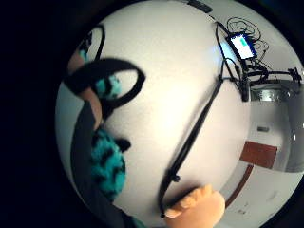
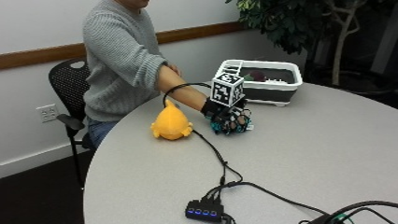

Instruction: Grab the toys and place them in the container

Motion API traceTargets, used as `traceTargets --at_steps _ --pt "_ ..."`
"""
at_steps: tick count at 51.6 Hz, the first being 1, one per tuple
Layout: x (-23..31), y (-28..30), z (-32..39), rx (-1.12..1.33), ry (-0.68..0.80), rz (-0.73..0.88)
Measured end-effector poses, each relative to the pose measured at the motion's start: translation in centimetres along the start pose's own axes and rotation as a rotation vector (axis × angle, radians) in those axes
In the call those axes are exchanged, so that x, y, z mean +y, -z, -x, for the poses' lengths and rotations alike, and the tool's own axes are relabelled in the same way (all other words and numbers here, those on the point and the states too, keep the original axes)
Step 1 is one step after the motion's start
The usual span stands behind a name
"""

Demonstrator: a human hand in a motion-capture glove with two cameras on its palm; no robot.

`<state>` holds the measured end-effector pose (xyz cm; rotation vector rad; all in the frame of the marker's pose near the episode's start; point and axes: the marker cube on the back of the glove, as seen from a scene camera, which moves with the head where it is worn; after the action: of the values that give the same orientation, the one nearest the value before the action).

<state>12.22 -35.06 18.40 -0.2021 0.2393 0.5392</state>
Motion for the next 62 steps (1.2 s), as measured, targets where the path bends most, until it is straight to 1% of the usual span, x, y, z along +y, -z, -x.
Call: traceTargets --at_steps 4,7,14,17,24,31,37,43,49,55,59,62 --pt "-0.3 2.0 0.5 -0.058 0.007 -0.021" --pt "-0.7 4.5 1.0 -0.085 0.025 -0.072" --pt "-1.0 14.4 2.9 -0.18 0.117 -0.199" --pt "-0.6 17.5 4.0 -0.219 0.139 -0.238" --pt "0.0 21.6 6.0 -0.226 0.18 -0.289" --pt "0.3 22.0 10.6 -0.249 0.246 -0.272" --pt "0.7 21.6 18.4 -0.286 0.322 -0.248" --pt "2.3 20.3 27.3 -0.254 0.415 -0.234" --pt "3.5 19.3 33.7 -0.238 0.459 -0.223" --pt "4.1 18.5 37.5 -0.264 0.472 -0.198" --pt "4.2 18.0 38.5 -0.296 0.472 -0.177" --pt "4.2 17.2 39.1 -0.257 0.452 -0.175"
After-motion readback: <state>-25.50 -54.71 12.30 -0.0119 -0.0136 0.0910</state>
